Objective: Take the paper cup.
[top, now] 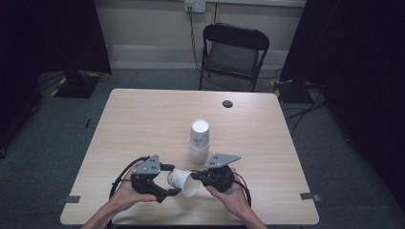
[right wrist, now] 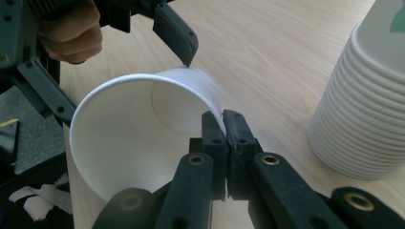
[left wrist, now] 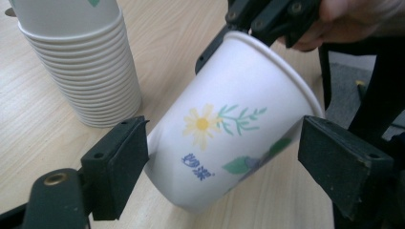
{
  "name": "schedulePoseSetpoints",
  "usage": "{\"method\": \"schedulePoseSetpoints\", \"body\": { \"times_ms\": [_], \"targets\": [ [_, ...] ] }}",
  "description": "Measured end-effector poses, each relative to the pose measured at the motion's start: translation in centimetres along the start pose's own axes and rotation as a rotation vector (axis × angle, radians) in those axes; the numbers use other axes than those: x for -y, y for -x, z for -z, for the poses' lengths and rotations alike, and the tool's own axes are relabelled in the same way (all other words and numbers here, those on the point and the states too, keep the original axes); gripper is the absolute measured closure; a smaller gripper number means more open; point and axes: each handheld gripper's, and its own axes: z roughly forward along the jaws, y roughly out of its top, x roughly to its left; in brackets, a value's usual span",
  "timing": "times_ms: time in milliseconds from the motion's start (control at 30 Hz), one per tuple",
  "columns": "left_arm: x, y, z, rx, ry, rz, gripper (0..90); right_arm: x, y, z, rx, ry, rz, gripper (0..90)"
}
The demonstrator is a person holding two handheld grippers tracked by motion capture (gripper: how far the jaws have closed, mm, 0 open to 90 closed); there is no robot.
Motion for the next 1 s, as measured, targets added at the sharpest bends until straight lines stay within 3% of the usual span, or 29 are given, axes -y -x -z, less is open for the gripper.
{"method": "schedulePoseSetpoints", "body": {
  "times_ms": [467,1000],
  "targets": [
    [-0.2,1.6,-0.6,-0.127,-0.071,-0.148,18.8,-0.4,0.4,0.4,-0.009,0.035,-0.058,88.8],
    [-0.1,2.1,-1.5,-0.187,-0.107,-0.206,27.1,-1.0,0.5,0.6,-0.009,0.062,-0.088,87.4]
  ]
}}
